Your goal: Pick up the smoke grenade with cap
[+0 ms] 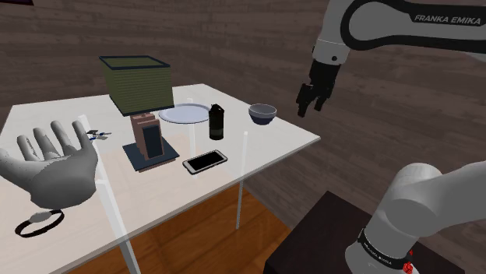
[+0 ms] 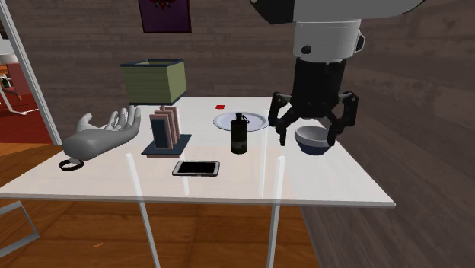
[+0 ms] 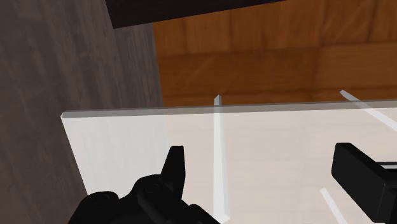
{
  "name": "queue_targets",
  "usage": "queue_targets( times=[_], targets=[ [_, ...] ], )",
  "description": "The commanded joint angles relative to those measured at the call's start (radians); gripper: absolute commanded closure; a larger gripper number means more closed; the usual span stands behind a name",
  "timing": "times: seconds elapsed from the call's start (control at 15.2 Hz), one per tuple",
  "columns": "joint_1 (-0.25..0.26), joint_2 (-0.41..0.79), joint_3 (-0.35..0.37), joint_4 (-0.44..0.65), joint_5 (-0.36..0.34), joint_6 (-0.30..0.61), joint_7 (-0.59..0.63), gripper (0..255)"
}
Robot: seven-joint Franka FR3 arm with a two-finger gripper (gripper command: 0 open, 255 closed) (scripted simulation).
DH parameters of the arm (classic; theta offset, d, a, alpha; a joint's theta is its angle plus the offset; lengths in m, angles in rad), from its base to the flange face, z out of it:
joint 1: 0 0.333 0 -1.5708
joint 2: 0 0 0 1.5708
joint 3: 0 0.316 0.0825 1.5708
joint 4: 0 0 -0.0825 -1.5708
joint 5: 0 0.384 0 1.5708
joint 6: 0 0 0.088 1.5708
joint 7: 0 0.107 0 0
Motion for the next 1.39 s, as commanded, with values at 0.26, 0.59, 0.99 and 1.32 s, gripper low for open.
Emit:
queue_targets(
  times=[0.26,0.59,0.99,1.32],
  targets=[
    [-0.01,0.149,0.064,0.082,0.015,0.057,0.1,0],
    [-0.028,0.346,0.136,0.217,0.007,0.103,0.226,0],
    [-0.041,0.598,0.206,0.43,-0.044,0.116,0.383,0],
    [-0.03,0.825,0.243,0.658,-0.115,0.084,0.51,0]
  ],
)
